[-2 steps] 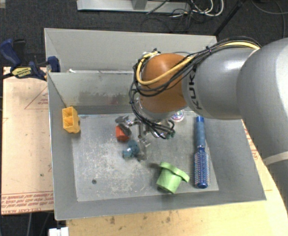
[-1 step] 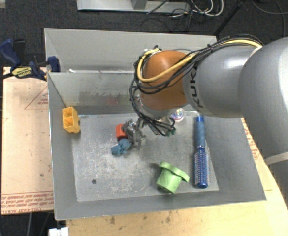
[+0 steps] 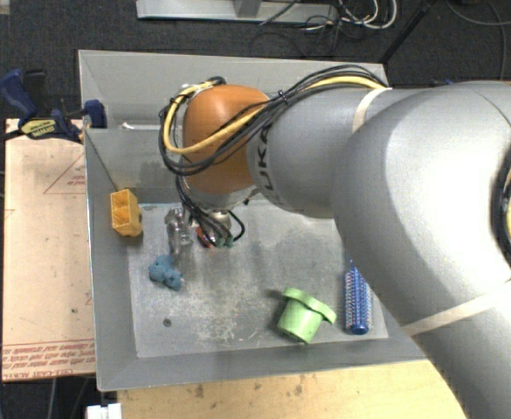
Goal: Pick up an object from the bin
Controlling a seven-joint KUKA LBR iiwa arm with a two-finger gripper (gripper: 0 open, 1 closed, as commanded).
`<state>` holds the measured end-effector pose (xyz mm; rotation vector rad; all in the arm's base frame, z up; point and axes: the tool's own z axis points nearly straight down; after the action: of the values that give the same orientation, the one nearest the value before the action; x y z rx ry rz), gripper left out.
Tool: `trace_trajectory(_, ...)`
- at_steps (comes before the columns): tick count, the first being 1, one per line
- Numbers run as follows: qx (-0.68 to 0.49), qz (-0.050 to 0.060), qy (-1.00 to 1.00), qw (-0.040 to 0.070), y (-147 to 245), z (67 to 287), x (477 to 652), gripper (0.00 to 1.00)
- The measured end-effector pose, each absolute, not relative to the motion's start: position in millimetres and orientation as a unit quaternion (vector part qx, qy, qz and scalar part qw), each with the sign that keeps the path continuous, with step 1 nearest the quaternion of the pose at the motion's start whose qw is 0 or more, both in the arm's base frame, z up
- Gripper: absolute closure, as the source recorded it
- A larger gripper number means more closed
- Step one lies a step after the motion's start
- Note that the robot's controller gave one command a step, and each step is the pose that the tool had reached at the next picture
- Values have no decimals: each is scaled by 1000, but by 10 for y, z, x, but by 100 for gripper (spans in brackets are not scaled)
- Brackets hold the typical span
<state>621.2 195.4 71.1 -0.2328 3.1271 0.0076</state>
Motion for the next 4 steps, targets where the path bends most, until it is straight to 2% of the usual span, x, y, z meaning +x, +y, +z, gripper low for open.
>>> trace_trajectory(1,56,2,998,5,1810,1908,6091,100)
trace_trajectory(2,55,1,998,2,1810,1872,6078,0)
trace_trajectory(3,-120,0,993,-2,2050,669,5727,0)
trace_trajectory(4,-119,1,993,1,2050,703,5748,100)
